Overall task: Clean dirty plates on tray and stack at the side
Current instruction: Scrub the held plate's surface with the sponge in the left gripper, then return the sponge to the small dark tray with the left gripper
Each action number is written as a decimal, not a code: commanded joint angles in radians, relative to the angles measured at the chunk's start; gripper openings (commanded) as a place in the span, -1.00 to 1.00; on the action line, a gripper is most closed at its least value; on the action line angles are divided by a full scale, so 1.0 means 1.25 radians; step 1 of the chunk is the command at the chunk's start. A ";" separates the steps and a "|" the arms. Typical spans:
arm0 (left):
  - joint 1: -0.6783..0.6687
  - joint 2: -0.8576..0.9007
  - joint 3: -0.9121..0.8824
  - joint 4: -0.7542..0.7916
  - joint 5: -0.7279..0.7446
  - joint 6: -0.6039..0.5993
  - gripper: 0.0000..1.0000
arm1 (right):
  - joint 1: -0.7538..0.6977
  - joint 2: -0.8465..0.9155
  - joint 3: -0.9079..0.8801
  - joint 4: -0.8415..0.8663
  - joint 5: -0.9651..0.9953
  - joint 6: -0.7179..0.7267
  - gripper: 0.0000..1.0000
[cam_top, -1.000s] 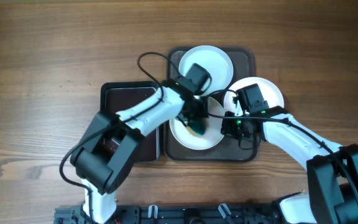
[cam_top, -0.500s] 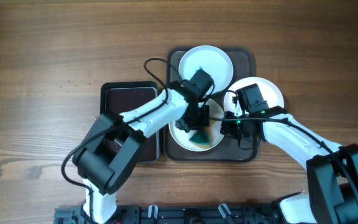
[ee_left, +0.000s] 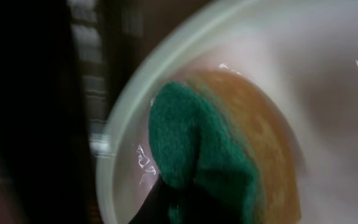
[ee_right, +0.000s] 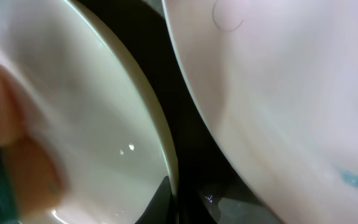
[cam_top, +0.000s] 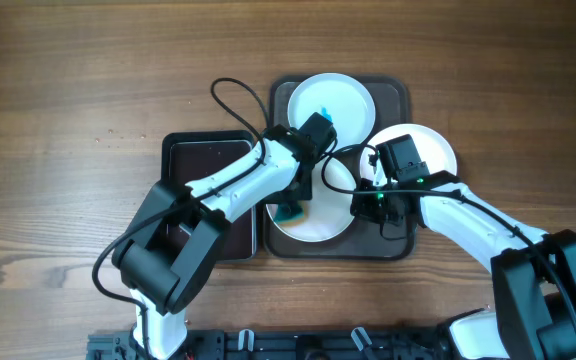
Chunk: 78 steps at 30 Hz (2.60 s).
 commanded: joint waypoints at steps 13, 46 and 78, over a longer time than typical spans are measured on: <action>0.062 0.041 -0.042 0.208 0.287 -0.086 -0.92 | -0.012 0.016 -0.006 -0.023 0.071 -0.005 -0.91; 0.016 0.023 -0.042 0.082 0.085 -0.009 -0.92 | -0.012 0.016 -0.006 -0.046 0.071 -0.045 -0.91; 0.391 -0.301 -0.224 0.005 0.095 0.078 -0.92 | -0.012 0.016 -0.006 -0.044 0.070 -0.046 -0.91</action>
